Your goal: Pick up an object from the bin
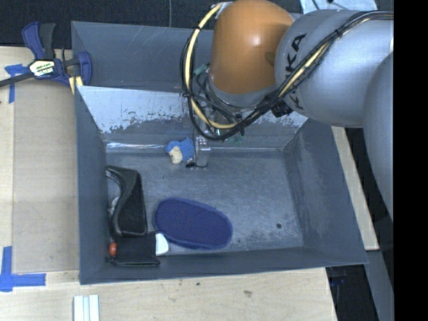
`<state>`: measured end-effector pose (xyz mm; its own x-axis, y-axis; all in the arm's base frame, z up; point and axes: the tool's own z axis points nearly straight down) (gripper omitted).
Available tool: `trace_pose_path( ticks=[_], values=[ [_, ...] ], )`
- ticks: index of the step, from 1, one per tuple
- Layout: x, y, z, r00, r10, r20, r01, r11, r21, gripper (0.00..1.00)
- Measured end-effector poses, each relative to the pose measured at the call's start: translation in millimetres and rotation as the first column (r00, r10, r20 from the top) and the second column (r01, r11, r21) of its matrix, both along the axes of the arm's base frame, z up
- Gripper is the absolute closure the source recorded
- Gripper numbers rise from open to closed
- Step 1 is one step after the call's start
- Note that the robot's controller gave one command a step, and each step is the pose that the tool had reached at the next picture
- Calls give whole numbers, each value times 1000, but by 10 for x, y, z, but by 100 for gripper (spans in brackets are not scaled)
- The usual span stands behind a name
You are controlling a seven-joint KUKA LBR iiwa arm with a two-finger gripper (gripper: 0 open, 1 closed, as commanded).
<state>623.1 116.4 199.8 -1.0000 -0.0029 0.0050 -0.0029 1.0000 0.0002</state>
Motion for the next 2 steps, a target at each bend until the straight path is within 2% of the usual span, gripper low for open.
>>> trace_pose_path(
  ticks=[1, 2],
  values=[
    [-15, -334, -1259, 980, 198, 23, -198, 980, 0, 0],
    [3, -314, -1207, 980, 197, 29, -197, 980, 2, 100]
  ],
)
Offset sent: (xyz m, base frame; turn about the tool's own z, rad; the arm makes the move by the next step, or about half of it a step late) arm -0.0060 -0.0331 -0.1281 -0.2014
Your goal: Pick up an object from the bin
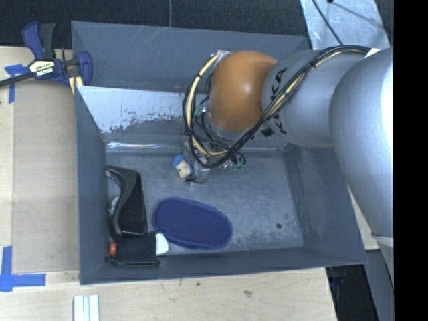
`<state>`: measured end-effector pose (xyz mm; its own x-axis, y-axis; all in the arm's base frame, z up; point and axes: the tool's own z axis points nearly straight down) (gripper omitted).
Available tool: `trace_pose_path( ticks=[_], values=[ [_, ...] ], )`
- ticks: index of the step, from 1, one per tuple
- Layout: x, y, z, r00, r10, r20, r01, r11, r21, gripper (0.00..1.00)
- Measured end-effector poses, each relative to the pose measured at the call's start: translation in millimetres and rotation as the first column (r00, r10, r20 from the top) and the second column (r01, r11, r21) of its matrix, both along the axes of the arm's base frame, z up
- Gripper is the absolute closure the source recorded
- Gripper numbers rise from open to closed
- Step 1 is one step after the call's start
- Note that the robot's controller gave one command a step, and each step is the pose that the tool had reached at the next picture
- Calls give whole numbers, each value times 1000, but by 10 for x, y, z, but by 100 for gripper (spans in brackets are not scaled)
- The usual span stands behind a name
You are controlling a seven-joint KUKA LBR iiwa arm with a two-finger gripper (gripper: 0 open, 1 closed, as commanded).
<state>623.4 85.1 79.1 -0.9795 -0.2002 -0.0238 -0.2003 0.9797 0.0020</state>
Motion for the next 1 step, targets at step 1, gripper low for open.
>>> trace_pose_path(
  ticks=[1],
  values=[
    [-200, 162, 710, 999, 42, -12, -42, 999, -5, 100]
  ],
)
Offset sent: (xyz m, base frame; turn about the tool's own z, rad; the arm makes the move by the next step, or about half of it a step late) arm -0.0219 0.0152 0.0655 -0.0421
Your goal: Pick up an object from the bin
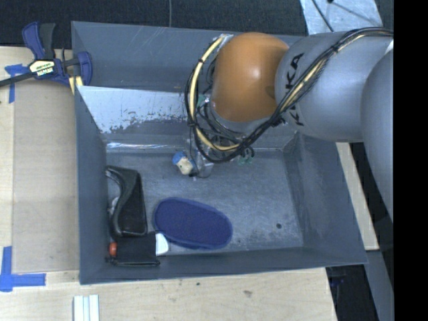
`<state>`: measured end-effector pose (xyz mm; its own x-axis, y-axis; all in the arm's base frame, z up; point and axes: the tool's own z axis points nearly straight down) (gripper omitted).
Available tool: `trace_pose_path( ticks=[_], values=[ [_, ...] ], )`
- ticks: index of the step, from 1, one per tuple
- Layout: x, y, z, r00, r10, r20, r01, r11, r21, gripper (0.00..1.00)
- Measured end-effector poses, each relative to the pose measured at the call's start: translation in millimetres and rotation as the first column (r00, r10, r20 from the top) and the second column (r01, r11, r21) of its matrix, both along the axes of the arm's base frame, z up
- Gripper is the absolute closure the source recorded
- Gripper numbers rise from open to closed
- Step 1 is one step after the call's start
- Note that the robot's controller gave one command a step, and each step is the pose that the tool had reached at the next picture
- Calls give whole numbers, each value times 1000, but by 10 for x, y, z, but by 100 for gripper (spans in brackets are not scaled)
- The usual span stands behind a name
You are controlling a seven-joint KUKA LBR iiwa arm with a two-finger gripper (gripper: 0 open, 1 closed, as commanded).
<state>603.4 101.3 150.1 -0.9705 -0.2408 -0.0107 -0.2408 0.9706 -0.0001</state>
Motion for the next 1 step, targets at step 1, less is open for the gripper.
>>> trace_pose_path(
  ticks=[1],
  values=[
    [-16, -142, 583, 999, 37, 0, -37, 999, -2, 100]
  ],
)
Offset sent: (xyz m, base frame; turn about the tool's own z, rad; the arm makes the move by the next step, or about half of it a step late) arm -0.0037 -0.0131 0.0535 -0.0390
